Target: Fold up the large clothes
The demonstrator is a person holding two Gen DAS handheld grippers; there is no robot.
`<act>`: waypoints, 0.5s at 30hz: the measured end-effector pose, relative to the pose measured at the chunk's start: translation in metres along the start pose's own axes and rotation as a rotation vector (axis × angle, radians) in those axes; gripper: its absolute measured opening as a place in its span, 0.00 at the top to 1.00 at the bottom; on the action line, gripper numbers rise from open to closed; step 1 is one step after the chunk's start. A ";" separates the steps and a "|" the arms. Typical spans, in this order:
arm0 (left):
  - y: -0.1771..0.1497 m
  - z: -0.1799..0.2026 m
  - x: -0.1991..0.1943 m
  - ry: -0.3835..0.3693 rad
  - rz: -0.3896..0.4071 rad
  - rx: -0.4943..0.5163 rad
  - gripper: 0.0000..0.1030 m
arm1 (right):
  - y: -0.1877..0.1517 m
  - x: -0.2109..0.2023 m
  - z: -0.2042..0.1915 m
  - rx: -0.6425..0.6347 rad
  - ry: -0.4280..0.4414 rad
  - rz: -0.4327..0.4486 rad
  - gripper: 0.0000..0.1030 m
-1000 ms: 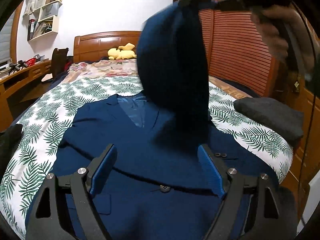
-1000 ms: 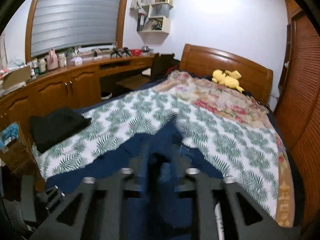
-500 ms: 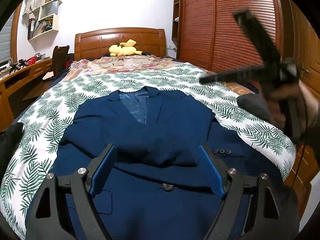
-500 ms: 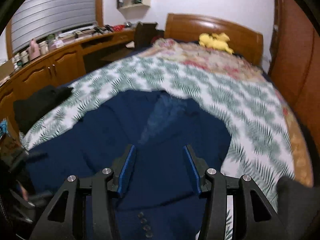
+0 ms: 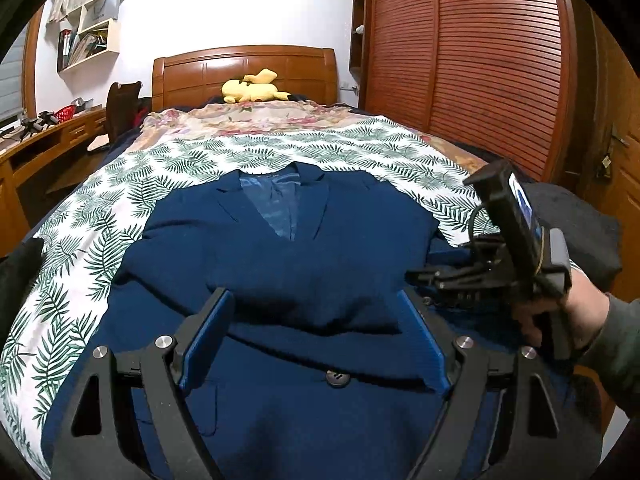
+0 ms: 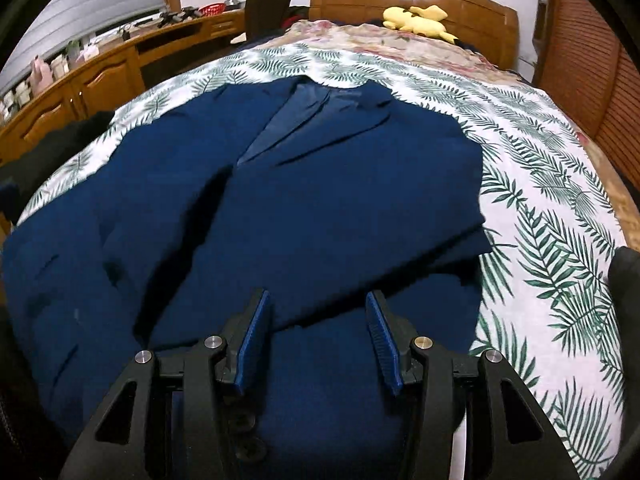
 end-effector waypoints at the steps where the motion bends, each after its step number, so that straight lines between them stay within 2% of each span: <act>1: 0.001 0.000 0.001 0.000 0.003 0.001 0.19 | 0.000 0.004 -0.001 0.002 0.004 -0.003 0.50; 6: -0.002 0.001 0.007 -0.001 -0.011 0.003 0.19 | 0.001 0.016 0.000 0.040 0.036 0.007 0.50; 12: -0.003 -0.001 0.019 0.004 -0.038 0.021 0.22 | 0.000 0.019 -0.002 0.049 0.035 0.033 0.50; 14: -0.004 -0.001 0.025 0.009 -0.042 0.055 0.22 | 0.001 0.019 -0.004 0.051 0.030 0.038 0.50; 15: -0.005 -0.001 0.029 0.021 -0.050 0.078 0.22 | -0.011 0.017 0.002 0.049 0.026 0.042 0.50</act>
Point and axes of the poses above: each gripper's, at about its wrist camera, not at the fingertips, and x roughly the way its jaws point, z to its right, y to its top, the point moved 9 cm from there along x, roughly the way its jaws point, and after that the axes turned 7 degrees about z, right-handed, at the moved point
